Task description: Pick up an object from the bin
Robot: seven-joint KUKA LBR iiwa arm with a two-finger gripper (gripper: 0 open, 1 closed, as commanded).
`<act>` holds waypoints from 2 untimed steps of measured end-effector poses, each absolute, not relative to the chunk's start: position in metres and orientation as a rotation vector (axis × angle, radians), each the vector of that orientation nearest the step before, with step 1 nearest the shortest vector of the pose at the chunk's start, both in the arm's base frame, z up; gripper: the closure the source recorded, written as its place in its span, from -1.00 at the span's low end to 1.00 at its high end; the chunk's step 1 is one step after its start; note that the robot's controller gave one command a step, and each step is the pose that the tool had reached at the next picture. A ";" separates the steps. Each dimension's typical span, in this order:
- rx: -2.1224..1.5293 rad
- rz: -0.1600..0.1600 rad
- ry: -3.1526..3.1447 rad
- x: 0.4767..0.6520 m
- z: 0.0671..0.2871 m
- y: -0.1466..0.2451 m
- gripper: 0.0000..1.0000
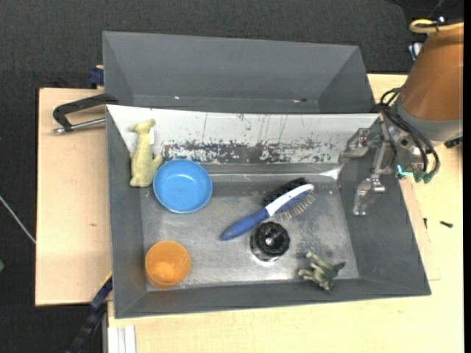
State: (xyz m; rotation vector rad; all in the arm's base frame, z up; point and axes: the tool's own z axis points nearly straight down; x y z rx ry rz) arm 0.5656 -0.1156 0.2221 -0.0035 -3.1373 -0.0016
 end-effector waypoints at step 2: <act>0.478 -0.001 -3.115 0.603 0.103 -0.025 -1.00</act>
Offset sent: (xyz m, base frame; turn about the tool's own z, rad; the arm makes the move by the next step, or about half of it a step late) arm 0.0320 0.0670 -0.1521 -0.2585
